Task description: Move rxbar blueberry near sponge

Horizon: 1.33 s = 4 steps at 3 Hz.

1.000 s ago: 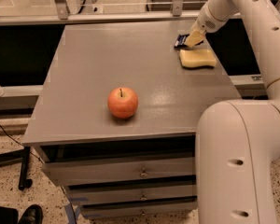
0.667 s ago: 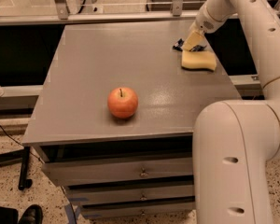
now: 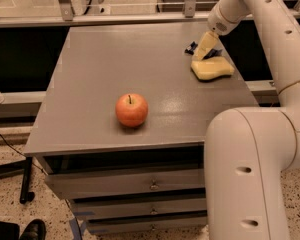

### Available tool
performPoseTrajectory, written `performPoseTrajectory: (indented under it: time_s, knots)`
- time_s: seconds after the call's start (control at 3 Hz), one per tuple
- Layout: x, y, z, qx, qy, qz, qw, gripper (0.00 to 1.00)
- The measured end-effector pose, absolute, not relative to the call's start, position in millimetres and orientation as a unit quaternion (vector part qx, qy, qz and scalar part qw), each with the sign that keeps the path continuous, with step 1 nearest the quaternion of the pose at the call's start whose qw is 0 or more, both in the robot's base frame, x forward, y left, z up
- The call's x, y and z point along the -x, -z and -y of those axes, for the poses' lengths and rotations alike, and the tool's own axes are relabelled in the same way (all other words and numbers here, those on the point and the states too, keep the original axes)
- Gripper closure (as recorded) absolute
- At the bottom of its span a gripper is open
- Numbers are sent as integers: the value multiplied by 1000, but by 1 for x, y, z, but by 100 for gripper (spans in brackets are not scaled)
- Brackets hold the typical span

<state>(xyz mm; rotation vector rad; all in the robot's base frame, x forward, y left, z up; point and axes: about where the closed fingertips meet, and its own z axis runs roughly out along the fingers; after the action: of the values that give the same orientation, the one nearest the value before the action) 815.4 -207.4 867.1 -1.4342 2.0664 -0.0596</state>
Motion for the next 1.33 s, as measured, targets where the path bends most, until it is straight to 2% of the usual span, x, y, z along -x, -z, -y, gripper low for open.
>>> performPoseTrajectory:
  time_s: [0.67, 1.33]
  knots:
    - [-816, -945, 241, 463, 15, -770, 437, 0]
    - [-762, -992, 297, 407, 4, -751, 520, 0]
